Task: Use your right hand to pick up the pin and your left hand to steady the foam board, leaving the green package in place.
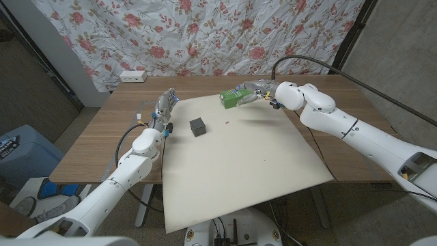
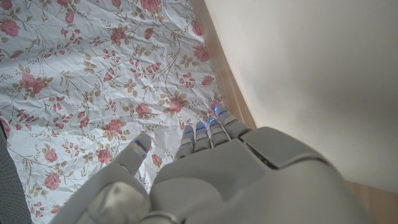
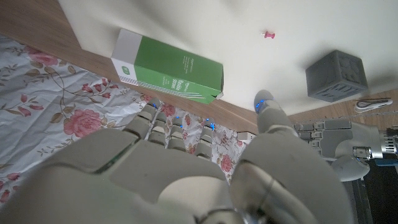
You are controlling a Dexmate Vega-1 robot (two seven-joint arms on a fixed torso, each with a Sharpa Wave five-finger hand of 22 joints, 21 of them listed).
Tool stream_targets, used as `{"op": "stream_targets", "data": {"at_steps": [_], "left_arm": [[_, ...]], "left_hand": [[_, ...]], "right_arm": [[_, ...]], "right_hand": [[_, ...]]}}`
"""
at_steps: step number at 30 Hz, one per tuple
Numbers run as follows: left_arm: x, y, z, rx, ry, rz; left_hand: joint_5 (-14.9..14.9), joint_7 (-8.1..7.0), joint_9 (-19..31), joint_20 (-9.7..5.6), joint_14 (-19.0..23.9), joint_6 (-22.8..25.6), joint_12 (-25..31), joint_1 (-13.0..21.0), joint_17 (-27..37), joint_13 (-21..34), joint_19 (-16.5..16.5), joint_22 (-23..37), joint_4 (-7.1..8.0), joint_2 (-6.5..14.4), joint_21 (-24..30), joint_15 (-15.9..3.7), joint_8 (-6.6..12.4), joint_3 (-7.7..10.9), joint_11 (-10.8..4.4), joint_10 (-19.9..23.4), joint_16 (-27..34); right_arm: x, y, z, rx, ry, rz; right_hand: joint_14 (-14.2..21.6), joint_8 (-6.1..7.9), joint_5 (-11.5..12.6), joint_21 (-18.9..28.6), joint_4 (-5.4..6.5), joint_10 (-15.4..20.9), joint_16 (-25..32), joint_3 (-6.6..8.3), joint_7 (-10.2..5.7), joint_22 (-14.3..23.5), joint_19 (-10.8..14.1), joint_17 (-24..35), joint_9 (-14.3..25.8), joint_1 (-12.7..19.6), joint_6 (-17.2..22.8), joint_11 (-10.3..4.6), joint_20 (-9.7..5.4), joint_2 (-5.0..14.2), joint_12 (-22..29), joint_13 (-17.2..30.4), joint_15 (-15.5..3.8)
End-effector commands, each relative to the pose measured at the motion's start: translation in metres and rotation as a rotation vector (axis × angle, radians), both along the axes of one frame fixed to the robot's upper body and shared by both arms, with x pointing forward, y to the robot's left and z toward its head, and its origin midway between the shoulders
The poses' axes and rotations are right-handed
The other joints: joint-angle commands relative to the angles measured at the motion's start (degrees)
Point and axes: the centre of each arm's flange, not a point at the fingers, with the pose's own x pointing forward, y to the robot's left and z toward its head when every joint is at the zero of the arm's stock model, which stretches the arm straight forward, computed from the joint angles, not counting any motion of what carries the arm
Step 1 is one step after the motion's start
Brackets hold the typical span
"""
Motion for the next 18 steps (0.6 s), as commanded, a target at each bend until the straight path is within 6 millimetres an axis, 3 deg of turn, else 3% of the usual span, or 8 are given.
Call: {"op": "stream_targets", "data": {"at_steps": [1, 18], "left_arm": [[0.002, 0.001, 0.000, -0.004, 0.005, 0.000], [0.000, 0.001, -0.002, -0.003, 0.010, 0.002]], "left_hand": [[0.08, 0.01, 0.34, 0.19, 0.55, 0.33, 0.20, 0.37, 0.17, 0.06, 0.27, 0.33, -0.12, 4.47, 0.21, 0.20, 0.18, 0.10, 0.08, 0.56, 0.28], [0.09, -0.25, 0.35, 0.49, 0.83, 0.59, 0.14, 0.30, 0.19, 0.08, 0.77, 0.36, -0.03, 4.48, 0.24, -0.07, 0.14, 0.16, -0.19, 0.83, 0.27]], "right_arm": [[0.000, 0.019, -0.003, -0.089, 0.009, -0.007], [0.009, 0.038, -0.017, -0.185, 0.038, 0.012]], "right_hand": [[1.45, 0.55, 0.44, 0.52, 0.43, 1.91, 0.74, 0.16, -0.66, 0.18, 1.45, 0.35, 0.39, 1.44, 0.28, -0.28, -0.02, -0.36, 0.75, 0.32, -0.25], [4.08, 0.62, 0.26, 0.57, 1.02, 4.34, 2.13, -0.66, -1.57, 0.35, 2.81, 1.25, 0.86, 1.75, -1.33, -0.56, 0.02, -0.79, 1.53, 0.74, -1.29]]}}
